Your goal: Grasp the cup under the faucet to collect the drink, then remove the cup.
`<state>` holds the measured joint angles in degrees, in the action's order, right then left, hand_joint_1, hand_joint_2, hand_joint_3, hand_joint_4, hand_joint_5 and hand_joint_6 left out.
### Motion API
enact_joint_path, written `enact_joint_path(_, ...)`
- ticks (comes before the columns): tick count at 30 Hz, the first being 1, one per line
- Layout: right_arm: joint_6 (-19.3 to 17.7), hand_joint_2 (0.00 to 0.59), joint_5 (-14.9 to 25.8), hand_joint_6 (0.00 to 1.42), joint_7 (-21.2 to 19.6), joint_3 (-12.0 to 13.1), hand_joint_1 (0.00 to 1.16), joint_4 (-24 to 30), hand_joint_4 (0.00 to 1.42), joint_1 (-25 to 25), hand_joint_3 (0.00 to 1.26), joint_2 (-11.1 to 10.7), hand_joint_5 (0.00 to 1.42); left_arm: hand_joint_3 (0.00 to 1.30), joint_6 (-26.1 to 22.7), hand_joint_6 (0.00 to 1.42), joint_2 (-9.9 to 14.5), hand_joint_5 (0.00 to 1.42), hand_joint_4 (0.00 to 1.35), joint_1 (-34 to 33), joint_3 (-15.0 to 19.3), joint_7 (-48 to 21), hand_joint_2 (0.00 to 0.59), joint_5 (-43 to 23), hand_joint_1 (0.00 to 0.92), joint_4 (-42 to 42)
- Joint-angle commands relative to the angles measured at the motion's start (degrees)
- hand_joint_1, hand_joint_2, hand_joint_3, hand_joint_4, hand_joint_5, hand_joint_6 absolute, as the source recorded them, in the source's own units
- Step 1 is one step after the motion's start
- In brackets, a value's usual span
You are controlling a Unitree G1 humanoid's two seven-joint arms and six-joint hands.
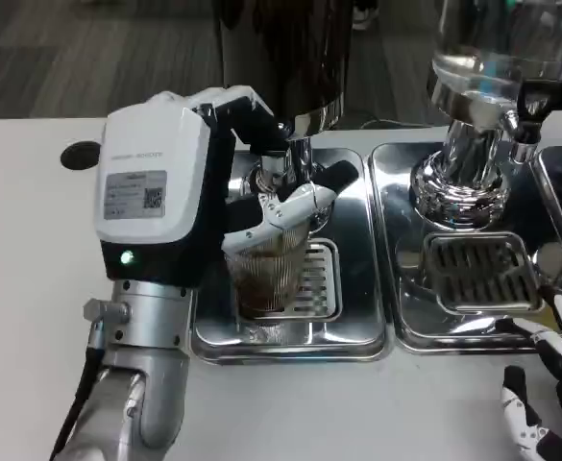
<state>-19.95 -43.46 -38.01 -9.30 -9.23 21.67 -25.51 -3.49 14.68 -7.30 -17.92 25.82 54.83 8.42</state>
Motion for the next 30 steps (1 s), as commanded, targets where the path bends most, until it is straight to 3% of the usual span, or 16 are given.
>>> enact_joint_path(1, -0.40, 0.530, -0.16, 0.15, -0.19, 0.26, 0.40, -0.35, 0.05, -0.08, 0.33, 0.02, 0.06, 0.79, -0.21, 0.58, 0.40, 0.81, 0.73, 1.28, 0.35, -0.18, 0.082, 0.65, 0.000, -1.07)
enact_joint_path(22, -0.17, 0.530, -0.77, 0.16, -0.12, -0.14, 0.40, -0.16, 0.05, -0.39, 0.32, 0.06, 0.06, 0.79, 0.18, 0.58, 0.47, 0.81, 0.73, 1.51, 1.39, -0.26, 0.082, 0.53, 0.000, -0.58)
enact_joint_path(26, 0.14, 0.530, -1.59, 0.13, -0.40, -0.23, 0.41, 0.31, 0.04, -0.44, 0.17, -0.18, 0.05, 0.79, 0.31, 0.59, 0.44, 0.80, 0.73, 1.52, 1.51, -0.19, 0.082, 0.60, 0.000, -0.58)
enact_joint_path(30, 3.41, 0.527, -6.85, 0.05, -0.35, -0.61, 0.40, 3.35, 0.00, 0.00, 0.07, -1.11, 0.00, 0.78, 0.34, 0.59, 0.41, 0.80, 0.73, 1.49, 1.54, -0.18, 0.081, 0.55, 0.000, -0.66)
